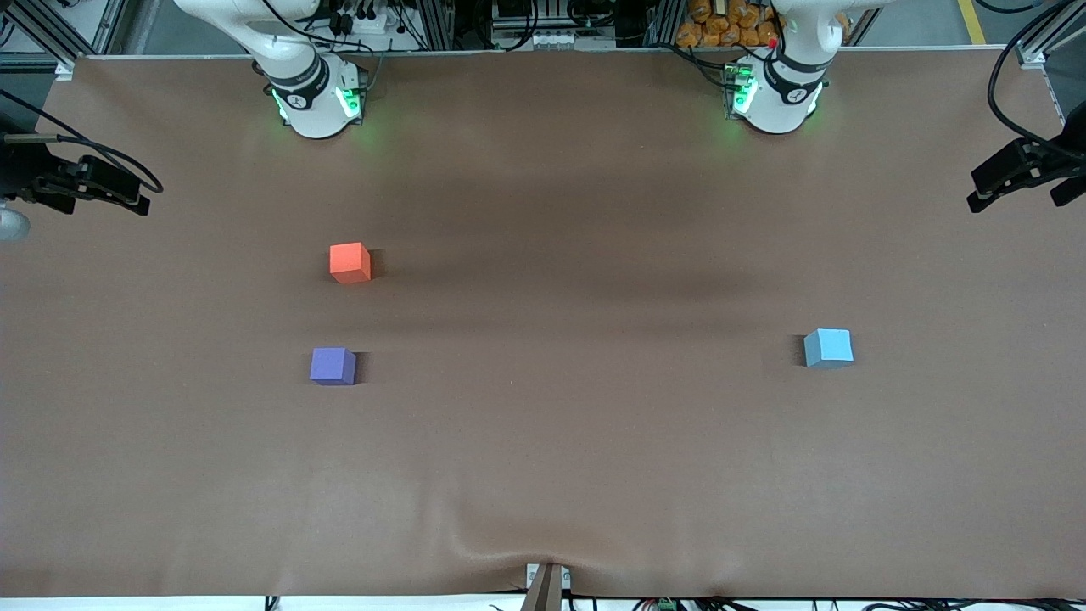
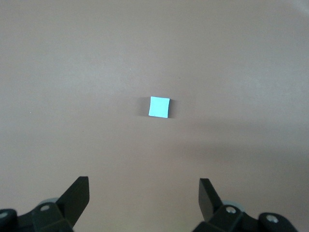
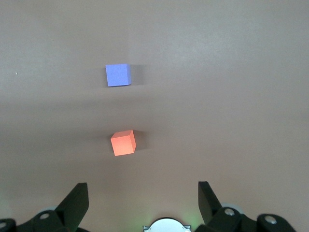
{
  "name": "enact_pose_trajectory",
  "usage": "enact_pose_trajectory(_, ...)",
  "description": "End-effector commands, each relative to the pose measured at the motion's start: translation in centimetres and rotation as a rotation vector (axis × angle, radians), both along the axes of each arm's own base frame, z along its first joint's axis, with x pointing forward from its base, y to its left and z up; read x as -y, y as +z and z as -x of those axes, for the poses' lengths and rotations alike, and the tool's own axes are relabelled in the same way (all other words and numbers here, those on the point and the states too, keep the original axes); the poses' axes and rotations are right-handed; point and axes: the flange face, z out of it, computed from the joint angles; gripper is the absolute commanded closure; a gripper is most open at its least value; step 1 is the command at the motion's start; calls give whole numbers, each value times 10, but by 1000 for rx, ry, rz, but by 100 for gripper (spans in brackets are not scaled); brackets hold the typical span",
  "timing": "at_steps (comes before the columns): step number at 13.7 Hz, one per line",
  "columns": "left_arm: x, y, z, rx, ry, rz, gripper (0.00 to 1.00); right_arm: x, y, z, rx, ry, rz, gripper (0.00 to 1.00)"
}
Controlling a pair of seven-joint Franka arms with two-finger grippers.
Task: Place blue block between orange and purple blocks
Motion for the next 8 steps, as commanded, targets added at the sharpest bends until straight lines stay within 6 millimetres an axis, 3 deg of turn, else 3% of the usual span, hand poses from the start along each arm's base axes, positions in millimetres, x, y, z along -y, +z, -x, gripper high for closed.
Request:
enact_pose_trajectory(1, 0, 4, -4, 7, -9, 19, 0, 3, 6, 1, -2, -20, -18, 0)
enact_pose_trajectory(8, -2, -8, -13, -15, -11, 22, 0, 4, 6, 1, -1, -20, -18, 0)
